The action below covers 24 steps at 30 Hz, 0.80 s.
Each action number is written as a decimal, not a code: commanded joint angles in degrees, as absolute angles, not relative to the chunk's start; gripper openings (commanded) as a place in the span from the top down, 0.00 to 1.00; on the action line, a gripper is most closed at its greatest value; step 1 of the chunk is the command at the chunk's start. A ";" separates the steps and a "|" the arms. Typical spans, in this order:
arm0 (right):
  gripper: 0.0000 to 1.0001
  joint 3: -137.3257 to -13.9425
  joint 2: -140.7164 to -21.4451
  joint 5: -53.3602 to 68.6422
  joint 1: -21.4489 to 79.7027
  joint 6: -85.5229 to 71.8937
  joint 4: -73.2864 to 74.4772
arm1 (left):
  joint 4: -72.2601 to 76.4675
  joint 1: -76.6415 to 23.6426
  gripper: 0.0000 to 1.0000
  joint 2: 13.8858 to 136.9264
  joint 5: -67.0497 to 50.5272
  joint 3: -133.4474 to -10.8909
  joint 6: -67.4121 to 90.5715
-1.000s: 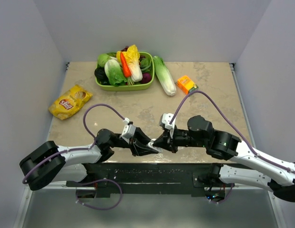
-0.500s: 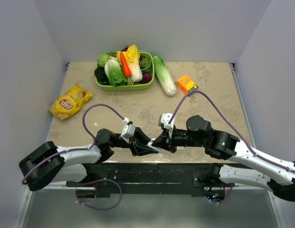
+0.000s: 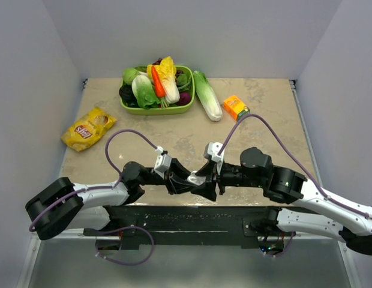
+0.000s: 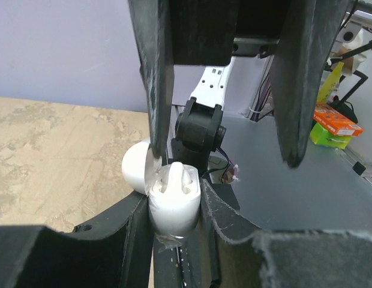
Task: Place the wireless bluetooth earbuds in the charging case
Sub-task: Place the earbud in the charging case, then pick up the earbud from the center of the board.
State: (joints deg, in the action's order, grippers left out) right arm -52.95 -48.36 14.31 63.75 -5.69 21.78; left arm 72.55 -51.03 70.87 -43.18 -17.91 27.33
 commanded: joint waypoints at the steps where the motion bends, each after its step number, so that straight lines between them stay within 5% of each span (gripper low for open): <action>1: 0.33 -56.06 -43.43 8.72 63.28 -9.75 18.11 | 88.68 -51.59 1.00 71.19 -43.07 -18.46 25.23; 12: 0.33 -49.94 -35.42 -24.68 63.11 -19.68 21.18 | 90.18 -51.59 1.00 64.81 -35.34 -11.70 22.69; 18: 0.44 -35.44 -40.76 -12.53 61.96 -25.75 7.67 | 84.19 -51.59 1.00 52.32 -25.33 -4.85 18.63; 24: 0.48 -30.85 -61.33 -2.46 62.93 -26.19 -7.20 | 82.71 -51.59 1.00 44.48 -19.08 -0.62 18.28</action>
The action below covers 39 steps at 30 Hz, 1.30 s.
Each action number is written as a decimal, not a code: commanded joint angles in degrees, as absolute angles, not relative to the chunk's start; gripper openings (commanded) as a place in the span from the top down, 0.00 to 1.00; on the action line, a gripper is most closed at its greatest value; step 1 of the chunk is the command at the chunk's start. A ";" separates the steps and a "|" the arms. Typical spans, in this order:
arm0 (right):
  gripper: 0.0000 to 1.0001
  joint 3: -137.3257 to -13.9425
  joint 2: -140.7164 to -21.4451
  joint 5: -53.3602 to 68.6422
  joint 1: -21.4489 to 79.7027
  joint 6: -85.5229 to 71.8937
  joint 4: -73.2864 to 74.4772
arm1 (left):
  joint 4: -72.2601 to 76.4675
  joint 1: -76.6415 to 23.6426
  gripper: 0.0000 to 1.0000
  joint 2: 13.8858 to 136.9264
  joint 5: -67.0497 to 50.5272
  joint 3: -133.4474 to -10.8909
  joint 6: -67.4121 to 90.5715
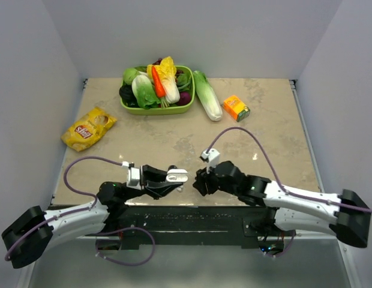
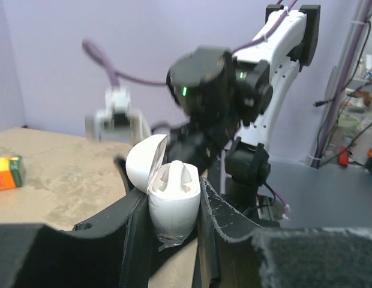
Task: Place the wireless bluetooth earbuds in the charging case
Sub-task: Pick up the earbud from the center of the board.
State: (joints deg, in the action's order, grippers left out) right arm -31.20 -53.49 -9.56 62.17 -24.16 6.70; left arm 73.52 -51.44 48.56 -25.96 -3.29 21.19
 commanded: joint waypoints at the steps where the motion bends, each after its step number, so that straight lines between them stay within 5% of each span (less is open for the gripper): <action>1: 0.48 -31.20 -63.61 -1.76 63.19 -25.50 -8.77 | 82.53 -51.59 1.00 43.52 -18.38 -0.09 18.28; 6: 0.52 -33.48 -73.82 -2.46 63.46 -23.73 -11.42 | 81.48 -51.59 1.00 40.08 -17.58 1.84 18.46; 10: 0.71 -36.46 -79.71 -3.86 63.20 -23.38 -12.74 | 81.47 -51.59 1.00 39.64 -17.93 2.37 18.54; 14: 0.78 -37.96 -83.75 -3.87 61.53 -23.64 -14.94 | 81.74 -51.59 1.00 39.64 -18.11 2.90 18.81; 21: 0.82 -40.96 -89.12 -3.43 61.35 -23.11 -14.50 | 81.91 -51.59 1.00 38.94 -18.37 3.43 18.90; 27: 0.74 -38.68 -86.40 -1.14 61.52 -23.64 -16.52 | 82.00 -51.59 1.00 38.76 -18.46 3.69 19.07; 39: 0.73 -40.25 -90.61 -4.31 60.82 -24.79 -12.74 | 83.06 -51.68 1.00 39.64 -18.11 4.48 19.86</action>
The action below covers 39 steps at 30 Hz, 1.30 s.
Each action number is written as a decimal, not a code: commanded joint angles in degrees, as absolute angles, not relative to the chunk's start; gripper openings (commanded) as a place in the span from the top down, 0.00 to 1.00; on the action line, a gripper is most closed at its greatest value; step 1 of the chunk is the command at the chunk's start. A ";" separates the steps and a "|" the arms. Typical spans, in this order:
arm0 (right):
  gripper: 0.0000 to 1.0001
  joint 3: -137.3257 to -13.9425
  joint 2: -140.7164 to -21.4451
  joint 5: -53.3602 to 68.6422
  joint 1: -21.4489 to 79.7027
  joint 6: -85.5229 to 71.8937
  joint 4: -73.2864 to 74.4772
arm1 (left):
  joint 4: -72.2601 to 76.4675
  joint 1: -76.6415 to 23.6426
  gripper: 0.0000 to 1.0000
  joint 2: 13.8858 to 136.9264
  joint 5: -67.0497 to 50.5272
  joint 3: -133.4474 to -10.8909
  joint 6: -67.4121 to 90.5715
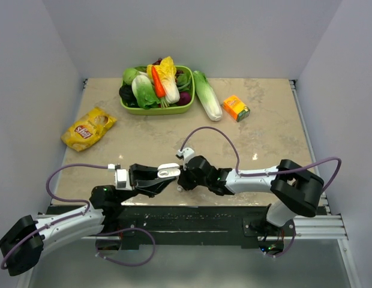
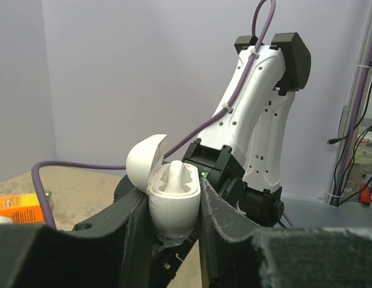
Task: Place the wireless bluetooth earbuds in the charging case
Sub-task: Pick up the earbud from the center of the board.
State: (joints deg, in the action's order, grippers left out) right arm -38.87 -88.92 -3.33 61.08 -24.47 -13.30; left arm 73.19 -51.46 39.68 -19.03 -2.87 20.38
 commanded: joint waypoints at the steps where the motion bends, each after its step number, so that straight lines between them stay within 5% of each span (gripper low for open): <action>1: 0.74 -40.17 -91.22 -4.22 60.82 -24.70 -12.92 | 82.97 -51.59 1.00 39.55 -18.28 4.57 19.86; 29: 0.74 -34.81 -89.21 -0.88 63.54 -28.04 -12.74 | 85.34 -51.68 1.00 42.54 -18.63 4.83 21.27; 39: 1.00 -34.28 -89.48 -0.26 63.46 -28.91 -13.18 | 85.43 -51.68 1.00 42.89 -18.90 4.75 21.45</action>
